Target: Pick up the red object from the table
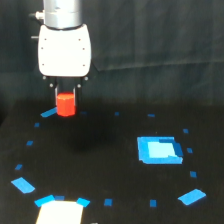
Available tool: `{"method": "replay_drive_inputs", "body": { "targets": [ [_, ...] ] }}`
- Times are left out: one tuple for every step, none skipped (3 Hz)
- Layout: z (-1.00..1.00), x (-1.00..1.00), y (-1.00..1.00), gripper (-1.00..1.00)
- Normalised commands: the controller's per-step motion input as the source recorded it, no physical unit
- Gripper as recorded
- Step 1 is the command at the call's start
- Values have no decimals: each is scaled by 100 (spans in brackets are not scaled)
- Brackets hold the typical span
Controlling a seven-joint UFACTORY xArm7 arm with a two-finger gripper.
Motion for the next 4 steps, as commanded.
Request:
{"method": "replay_drive_inputs", "body": {
  "targets": [
    [-2, 52, -17, -95],
    [-26, 16, -10, -100],
    [10, 12, 17, -100],
    [39, 48, -9, -100]
  ]
}}
